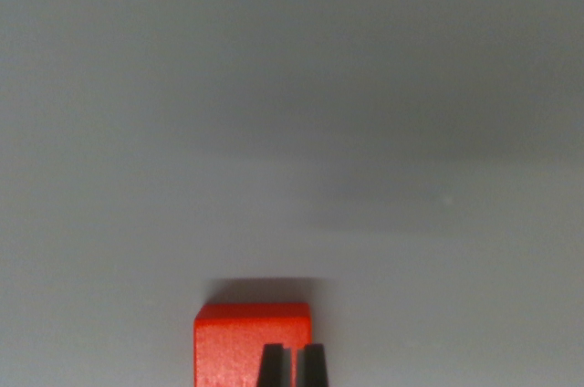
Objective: Reach red block
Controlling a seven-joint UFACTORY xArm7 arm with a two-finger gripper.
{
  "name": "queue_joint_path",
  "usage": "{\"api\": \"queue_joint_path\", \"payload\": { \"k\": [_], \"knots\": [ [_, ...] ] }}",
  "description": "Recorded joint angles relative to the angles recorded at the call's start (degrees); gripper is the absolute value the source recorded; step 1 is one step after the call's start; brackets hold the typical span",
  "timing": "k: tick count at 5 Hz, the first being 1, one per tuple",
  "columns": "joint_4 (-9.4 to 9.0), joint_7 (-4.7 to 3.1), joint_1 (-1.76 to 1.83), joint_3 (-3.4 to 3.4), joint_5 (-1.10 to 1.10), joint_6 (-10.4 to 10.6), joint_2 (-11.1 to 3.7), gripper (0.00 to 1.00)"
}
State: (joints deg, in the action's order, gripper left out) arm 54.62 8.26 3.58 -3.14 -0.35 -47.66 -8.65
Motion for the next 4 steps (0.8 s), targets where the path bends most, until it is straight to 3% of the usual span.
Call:
{"api": "queue_joint_path", "payload": {
  "k": [1,2,3,4],
  "knots": [
    [0.0,0.0,0.0,0.0,0.0,0.0,0.0,0.0],
    [-1.78,0.39,0.2,-0.1,-0.05,2.18,-0.42,0.0],
    [-1.78,0.39,0.2,-0.1,-0.05,2.18,-0.42,0.0],
    [-3.35,0.74,0.39,-0.2,-0.09,4.11,-0.79,0.0]
  ]
}}
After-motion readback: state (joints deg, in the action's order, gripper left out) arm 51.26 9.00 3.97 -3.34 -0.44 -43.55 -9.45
